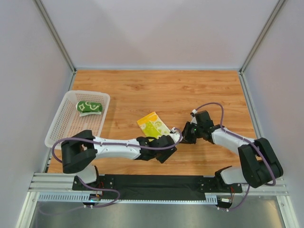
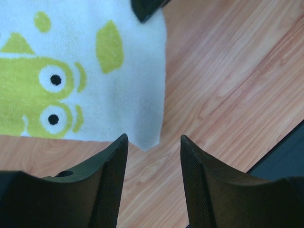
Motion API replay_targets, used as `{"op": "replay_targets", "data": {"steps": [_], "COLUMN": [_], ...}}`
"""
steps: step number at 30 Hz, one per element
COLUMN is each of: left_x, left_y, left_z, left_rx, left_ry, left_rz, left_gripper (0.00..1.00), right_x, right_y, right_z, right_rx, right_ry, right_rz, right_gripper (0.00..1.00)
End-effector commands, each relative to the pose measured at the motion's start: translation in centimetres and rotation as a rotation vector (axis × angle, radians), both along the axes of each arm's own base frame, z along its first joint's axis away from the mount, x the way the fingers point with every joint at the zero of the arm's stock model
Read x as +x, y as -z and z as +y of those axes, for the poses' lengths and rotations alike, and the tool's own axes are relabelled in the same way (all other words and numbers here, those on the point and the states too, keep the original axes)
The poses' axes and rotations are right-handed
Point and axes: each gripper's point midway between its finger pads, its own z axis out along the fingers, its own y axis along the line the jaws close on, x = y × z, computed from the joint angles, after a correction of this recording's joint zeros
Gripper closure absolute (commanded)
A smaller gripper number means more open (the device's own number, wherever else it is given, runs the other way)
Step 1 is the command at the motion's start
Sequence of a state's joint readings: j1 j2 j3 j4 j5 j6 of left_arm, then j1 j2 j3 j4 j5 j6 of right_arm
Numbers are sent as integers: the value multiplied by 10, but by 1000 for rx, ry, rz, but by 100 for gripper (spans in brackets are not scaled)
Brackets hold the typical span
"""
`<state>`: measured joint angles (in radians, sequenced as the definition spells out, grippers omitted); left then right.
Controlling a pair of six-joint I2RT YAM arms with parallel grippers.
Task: Roll the towels
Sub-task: Roll the towel
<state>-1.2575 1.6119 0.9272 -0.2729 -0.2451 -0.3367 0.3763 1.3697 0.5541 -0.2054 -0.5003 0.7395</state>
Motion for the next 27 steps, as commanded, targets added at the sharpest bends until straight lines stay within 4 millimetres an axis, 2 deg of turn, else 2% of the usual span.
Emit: {"op": "replay_targets", "data": {"steps": [1, 6, 18, 21, 25, 27], "left_x": [3, 3, -1, 1, 5, 6], "left_y": [-3, 2, 38, 42, 43, 39], "left_z": [-8, -14, -7, -6, -3, -2], "left_rx": [48, 62, 103, 100, 114, 106], "left_ry": [18, 23, 10, -5, -18, -22], "left_rz": [-58, -64, -32, -41, -55, -55], "left_gripper": [46, 46, 51, 57, 81, 89], "right_x": [8, 8, 6, 3, 0, 0], "right_y": [-21, -27, -30, -30, -28, -27], "right_z": [4, 3, 6, 7, 5, 4], "right_rx": [25, 24, 36, 44, 36, 26], "right_ry": [-11, -16, -27, -37, -42, -44], "right_rz": [-47, -57, -50, -44, -35, -38], "right_gripper": [99, 99, 99, 100, 100, 100]}}
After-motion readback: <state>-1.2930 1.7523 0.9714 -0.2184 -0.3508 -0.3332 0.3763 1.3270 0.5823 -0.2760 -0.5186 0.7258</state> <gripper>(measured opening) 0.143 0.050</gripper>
